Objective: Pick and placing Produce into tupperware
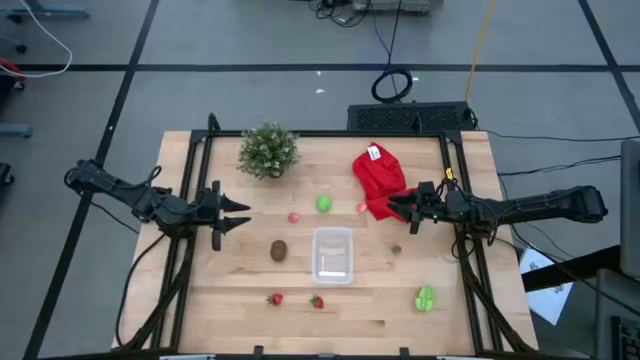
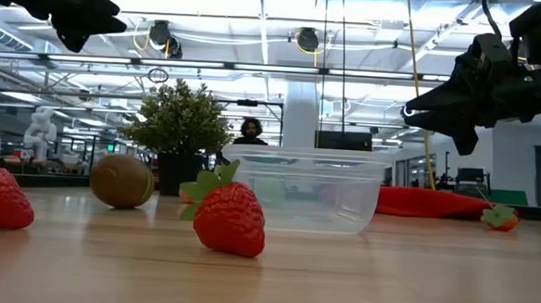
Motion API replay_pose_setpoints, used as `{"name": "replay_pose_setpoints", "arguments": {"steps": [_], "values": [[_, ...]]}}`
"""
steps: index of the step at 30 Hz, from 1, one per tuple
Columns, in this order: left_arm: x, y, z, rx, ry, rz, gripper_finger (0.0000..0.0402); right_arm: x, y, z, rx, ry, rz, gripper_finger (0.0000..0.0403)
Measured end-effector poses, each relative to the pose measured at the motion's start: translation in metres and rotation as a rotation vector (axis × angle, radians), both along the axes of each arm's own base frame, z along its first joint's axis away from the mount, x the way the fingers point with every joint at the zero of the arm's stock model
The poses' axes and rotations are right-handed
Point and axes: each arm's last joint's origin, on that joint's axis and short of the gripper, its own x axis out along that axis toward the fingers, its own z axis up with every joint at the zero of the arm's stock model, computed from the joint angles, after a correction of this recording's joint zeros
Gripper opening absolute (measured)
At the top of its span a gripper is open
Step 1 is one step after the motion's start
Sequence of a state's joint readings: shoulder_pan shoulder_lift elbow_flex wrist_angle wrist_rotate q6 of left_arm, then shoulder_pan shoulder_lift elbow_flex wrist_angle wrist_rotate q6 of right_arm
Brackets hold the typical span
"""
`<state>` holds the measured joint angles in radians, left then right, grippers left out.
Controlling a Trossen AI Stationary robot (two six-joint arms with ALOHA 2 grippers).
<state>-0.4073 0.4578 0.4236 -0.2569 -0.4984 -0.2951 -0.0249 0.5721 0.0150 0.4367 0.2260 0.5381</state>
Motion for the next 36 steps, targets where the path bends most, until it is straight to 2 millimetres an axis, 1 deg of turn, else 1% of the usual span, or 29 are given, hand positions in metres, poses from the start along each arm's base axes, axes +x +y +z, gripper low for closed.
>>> {"name": "replay_pose_setpoints", "arguments": {"steps": [24, 32, 36], "values": [[0.000, 0.001, 0.002, 0.005, -0.023, 0.030, 0.0150, 0.000, 0.000, 0.001, -0.001, -0.015, -0.008, 0.0139], [0.001, 0.001, 0.003, -0.009, -0.030, 0.034, 0.0150, 0.001, -0.001, 0.015, -0.027, -0.153, -0.012, 0.0139], [0.001, 0.000, 0.003, -0.033, -0.030, 0.004, 0.0150, 0.000, 0.000, 0.027, -0.005, -0.288, 0.008, 0.0139]]}}
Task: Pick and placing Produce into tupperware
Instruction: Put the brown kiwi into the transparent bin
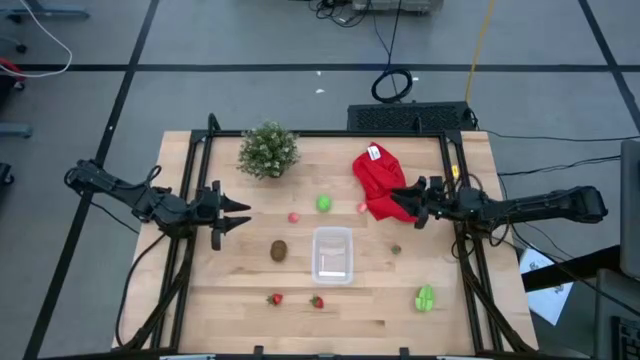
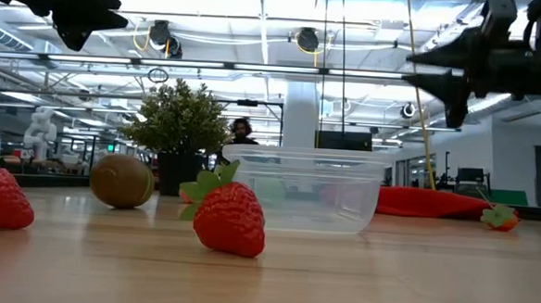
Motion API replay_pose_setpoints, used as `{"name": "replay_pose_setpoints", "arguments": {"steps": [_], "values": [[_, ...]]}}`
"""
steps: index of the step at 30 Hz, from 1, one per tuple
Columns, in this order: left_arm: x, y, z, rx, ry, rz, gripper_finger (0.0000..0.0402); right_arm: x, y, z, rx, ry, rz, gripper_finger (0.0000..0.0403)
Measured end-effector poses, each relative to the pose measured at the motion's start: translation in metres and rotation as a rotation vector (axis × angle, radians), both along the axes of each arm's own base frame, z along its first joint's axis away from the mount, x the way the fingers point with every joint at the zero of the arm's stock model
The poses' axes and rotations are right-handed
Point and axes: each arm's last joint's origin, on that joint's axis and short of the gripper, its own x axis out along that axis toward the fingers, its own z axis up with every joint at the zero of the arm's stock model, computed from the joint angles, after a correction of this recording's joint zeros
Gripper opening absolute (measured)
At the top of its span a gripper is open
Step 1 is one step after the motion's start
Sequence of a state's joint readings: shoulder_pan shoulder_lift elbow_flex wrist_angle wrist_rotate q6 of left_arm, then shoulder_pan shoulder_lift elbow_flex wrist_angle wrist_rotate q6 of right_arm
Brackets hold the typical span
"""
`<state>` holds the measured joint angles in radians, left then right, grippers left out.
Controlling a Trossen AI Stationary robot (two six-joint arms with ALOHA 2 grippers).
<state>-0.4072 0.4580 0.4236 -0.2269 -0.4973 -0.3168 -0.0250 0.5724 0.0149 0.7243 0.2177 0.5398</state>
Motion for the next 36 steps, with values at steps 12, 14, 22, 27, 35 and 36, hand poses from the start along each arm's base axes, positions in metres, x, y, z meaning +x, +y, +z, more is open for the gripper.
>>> {"name": "replay_pose_setpoints", "arguments": {"steps": [12, 14, 22, 27, 35, 36], "values": [[0.017, -0.013, 0.038, -0.005, -0.005, -0.195, 0.0150, 0.020, 0.022, 0.067, -0.227, -0.220, 0.251, 0.0139], [0.025, -0.018, 0.052, 0.008, 0.073, -0.230, 0.0150, 0.035, 0.029, 0.087, -0.301, -0.228, 0.257, 0.0139], [0.050, -0.034, 0.071, 0.103, 0.558, -0.218, 0.0150, 0.084, 0.046, 0.128, -0.522, -0.226, 0.238, 0.0139], [0.066, -0.043, 0.046, 0.004, 0.734, -0.209, 0.0150, 0.091, 0.043, 0.133, -0.545, -0.232, 0.202, 0.0139], [0.087, -0.049, 0.011, -0.155, 0.877, -0.041, 0.0150, 0.092, 0.040, 0.132, -0.664, -0.208, 0.152, 0.0139], [0.090, -0.049, 0.008, -0.198, 0.879, 0.005, 0.0150, 0.092, 0.040, 0.131, -0.675, -0.204, 0.154, 0.0139]]}}
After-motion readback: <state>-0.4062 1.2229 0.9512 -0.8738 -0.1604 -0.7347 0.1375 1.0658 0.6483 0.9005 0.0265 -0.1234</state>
